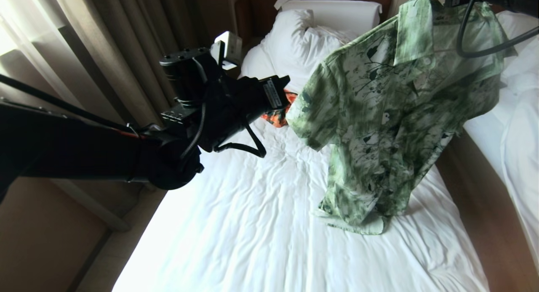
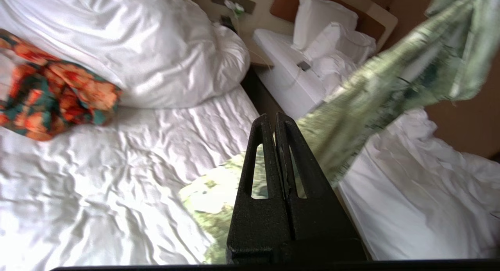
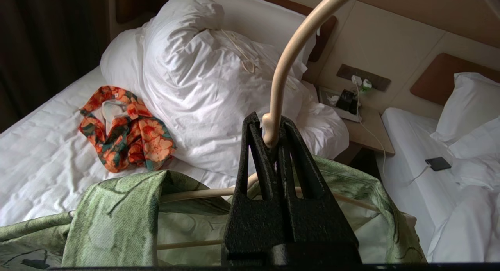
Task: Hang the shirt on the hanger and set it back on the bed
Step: Take the clothes hanger out of the clothes
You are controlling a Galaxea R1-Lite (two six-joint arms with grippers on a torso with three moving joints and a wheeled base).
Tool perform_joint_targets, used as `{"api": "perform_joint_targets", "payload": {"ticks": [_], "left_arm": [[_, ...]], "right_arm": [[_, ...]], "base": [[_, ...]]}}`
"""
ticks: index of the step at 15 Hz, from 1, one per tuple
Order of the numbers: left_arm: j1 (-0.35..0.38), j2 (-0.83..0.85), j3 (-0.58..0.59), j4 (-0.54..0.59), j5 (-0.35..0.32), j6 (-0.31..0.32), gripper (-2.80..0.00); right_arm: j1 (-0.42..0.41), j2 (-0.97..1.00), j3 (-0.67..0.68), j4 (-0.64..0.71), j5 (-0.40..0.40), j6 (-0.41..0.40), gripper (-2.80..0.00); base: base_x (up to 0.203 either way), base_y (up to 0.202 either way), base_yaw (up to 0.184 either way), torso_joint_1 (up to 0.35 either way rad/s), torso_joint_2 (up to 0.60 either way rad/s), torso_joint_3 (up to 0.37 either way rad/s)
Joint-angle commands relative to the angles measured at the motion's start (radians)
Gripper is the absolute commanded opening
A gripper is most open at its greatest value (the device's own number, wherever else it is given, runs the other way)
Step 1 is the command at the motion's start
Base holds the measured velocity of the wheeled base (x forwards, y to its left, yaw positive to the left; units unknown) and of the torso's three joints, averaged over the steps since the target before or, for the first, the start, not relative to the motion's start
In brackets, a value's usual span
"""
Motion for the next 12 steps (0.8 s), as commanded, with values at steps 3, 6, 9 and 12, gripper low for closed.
{"api": "perform_joint_targets", "payload": {"ticks": [3, 6, 9, 12], "left_arm": [[0.191, 0.039, -0.046, -0.035, -0.065, 0.018, -2.80], [0.234, 0.037, -0.069, -0.037, -0.081, 0.019, -2.80], [0.268, 0.036, -0.078, -0.038, -0.084, 0.019, -2.80], [0.286, 0.028, -0.083, -0.038, -0.085, 0.018, -2.80]], "right_arm": [[0.040, 0.001, 0.001, -0.002, -0.034, -0.004, -2.80], [0.064, 0.001, -0.001, -0.004, -0.062, -0.017, -2.80], [0.069, 0.002, -0.001, -0.031, -0.070, -0.021, -2.80], [0.091, 0.014, -0.001, -0.094, -0.088, -0.022, -2.80]], "base": [[0.000, 0.000, 0.000, 0.000, 0.00, 0.000], [0.000, 0.000, 0.000, 0.000, 0.00, 0.000], [0.000, 0.000, 0.000, 0.000, 0.00, 0.000], [0.000, 0.000, 0.000, 0.000, 0.00, 0.000]]}}
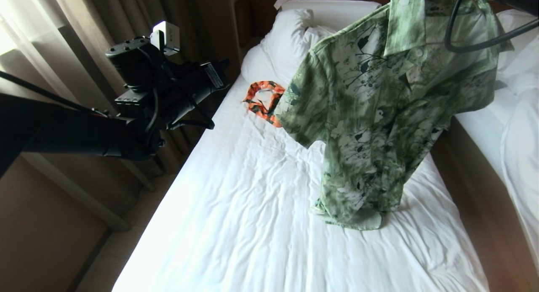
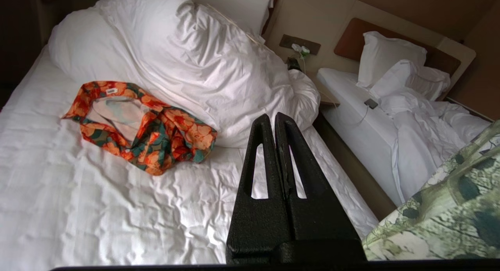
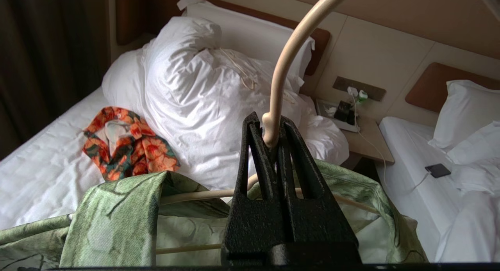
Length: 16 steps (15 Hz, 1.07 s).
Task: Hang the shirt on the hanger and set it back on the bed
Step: Take the clothes hanger out of the clothes
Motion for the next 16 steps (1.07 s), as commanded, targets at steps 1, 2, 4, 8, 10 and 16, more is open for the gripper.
{"api": "perform_joint_targets", "payload": {"ticks": [1, 2, 4, 8, 10, 16], "left_arm": [[0.004, -0.009, -0.001, -0.005, 0.000, -0.002, -2.80], [0.003, -0.010, -0.001, -0.005, 0.000, -0.002, -2.80], [0.006, -0.032, 0.004, -0.004, -0.001, -0.009, -2.80], [0.005, -0.035, 0.005, -0.005, 0.000, -0.008, -2.80], [0.003, -0.035, 0.005, -0.005, 0.003, -0.008, -2.80], [-0.076, -0.087, 0.046, 0.004, 0.001, -0.041, -2.80]], "right_arm": [[0.011, 0.010, 0.000, -0.014, -0.006, -0.003, -2.80], [0.011, 0.011, 0.000, -0.014, -0.006, -0.003, -2.80], [0.016, 0.011, 0.000, -0.014, -0.013, -0.003, -2.80], [0.021, 0.006, 0.001, -0.015, -0.021, -0.008, -2.80], [0.021, 0.003, 0.001, -0.014, -0.021, -0.007, -2.80], [0.021, 0.009, 0.009, -0.014, -0.023, -0.007, -2.80]], "base": [[0.000, 0.000, 0.000, 0.000, 0.00, 0.000], [0.000, 0.000, 0.000, 0.000, 0.00, 0.000], [0.000, 0.000, 0.000, 0.000, 0.00, 0.000], [0.000, 0.000, 0.000, 0.000, 0.00, 0.000], [0.000, 0.000, 0.000, 0.000, 0.00, 0.000], [0.000, 0.000, 0.000, 0.000, 0.00, 0.000]]}}
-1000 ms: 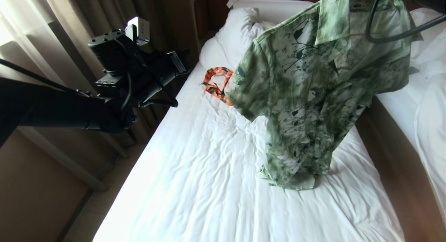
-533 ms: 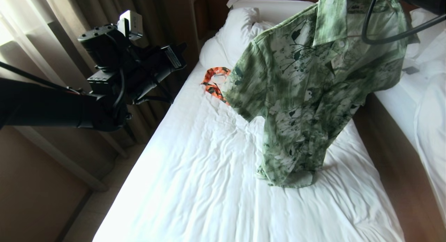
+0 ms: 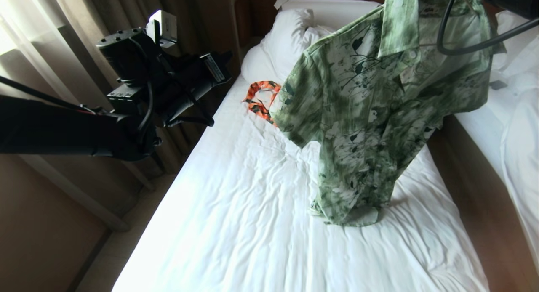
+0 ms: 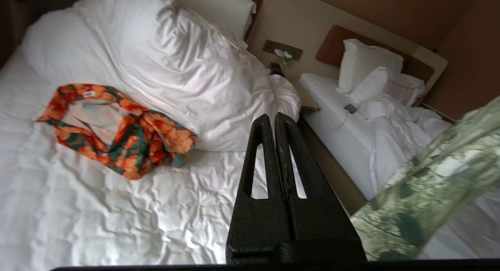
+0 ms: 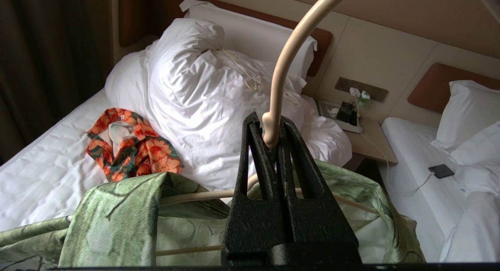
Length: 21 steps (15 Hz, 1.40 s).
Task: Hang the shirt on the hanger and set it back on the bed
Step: Take the clothes hanger out of the clothes
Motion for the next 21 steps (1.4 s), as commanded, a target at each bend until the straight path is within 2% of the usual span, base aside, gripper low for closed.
{"api": "perform_joint_targets", "payload": {"ticks": [1, 5, 7, 8, 10, 13, 14, 21], "left_arm": [[-0.067, -0.057, 0.039, 0.003, -0.004, -0.018, -2.80], [-0.311, -0.166, 0.135, 0.097, 0.023, -0.017, -2.80], [-0.424, -0.201, 0.171, 0.186, 0.042, -0.005, -2.80], [-0.458, -0.203, 0.176, 0.241, 0.062, 0.015, -2.80], [-0.490, -0.185, 0.178, 0.250, 0.109, 0.025, -2.80], [-0.502, -0.155, 0.179, 0.248, 0.111, 0.026, -2.80], [-0.500, -0.138, 0.175, 0.242, 0.115, 0.027, 0.00], [-0.453, -0.090, 0.156, 0.172, 0.130, 0.027, 0.00]], "right_arm": [[0.002, 0.010, 0.002, -0.001, -0.003, -0.002, -2.80], [0.005, 0.032, 0.002, 0.002, -0.007, -0.001, -2.80], [0.020, 0.036, 0.005, 0.003, -0.012, 0.000, -2.80], [0.042, 0.034, 0.006, 0.005, -0.020, 0.000, -2.80], [0.078, 0.032, 0.026, 0.008, -0.035, 0.001, -2.80], [0.146, 0.032, 0.083, 0.003, -0.057, 0.012, -2.80], [0.174, 0.031, 0.099, 0.002, -0.065, 0.025, -2.80], [0.267, 0.024, 0.116, 0.001, -0.089, 0.040, -2.80]], "base": [[0.000, 0.000, 0.000, 0.000, 0.00, 0.000], [0.000, 0.000, 0.000, 0.000, 0.00, 0.000], [0.000, 0.000, 0.000, 0.000, 0.00, 0.000], [0.000, 0.000, 0.000, 0.000, 0.00, 0.000], [0.000, 0.000, 0.000, 0.000, 0.00, 0.000], [0.000, 0.000, 0.000, 0.000, 0.00, 0.000], [0.000, 0.000, 0.000, 0.000, 0.00, 0.000], [0.000, 0.000, 0.000, 0.000, 0.00, 0.000]]}}
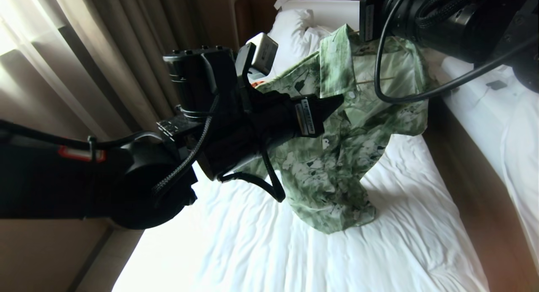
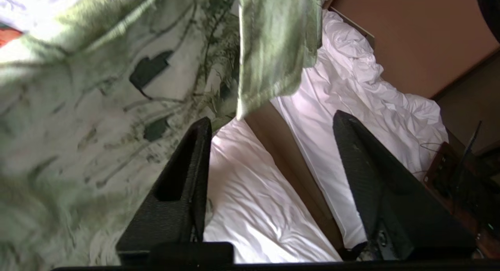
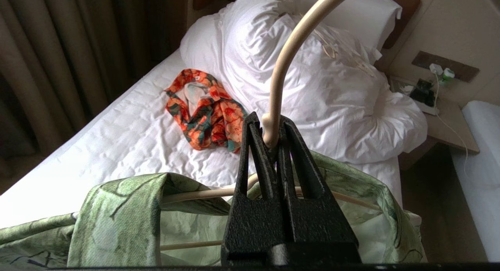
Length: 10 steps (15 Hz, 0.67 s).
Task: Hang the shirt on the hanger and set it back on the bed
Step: Take the clothes hanger out of the clothes
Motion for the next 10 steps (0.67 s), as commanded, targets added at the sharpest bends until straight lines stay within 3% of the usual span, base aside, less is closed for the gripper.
{"api": "perform_joint_targets", "payload": {"ticks": [1, 9, 10], "left_arm": [[0.006, 0.015, -0.002, -0.032, 0.000, -0.002, 0.00], [0.010, 0.011, 0.005, -0.091, 0.000, -0.006, 0.00], [0.011, 0.015, 0.007, -0.108, 0.001, -0.006, -2.80]], "right_arm": [[0.034, -0.008, 0.012, -0.002, -0.004, -0.003, -2.80], [0.089, -0.012, 0.044, -0.004, -0.030, -0.003, -2.80], [0.089, -0.012, 0.044, -0.004, -0.030, -0.004, -2.80]], "base": [[0.000, 0.000, 0.000, 0.000, 0.00, 0.000], [0.000, 0.000, 0.000, 0.000, 0.00, 0.000], [0.000, 0.000, 0.000, 0.000, 0.00, 0.000]]}}
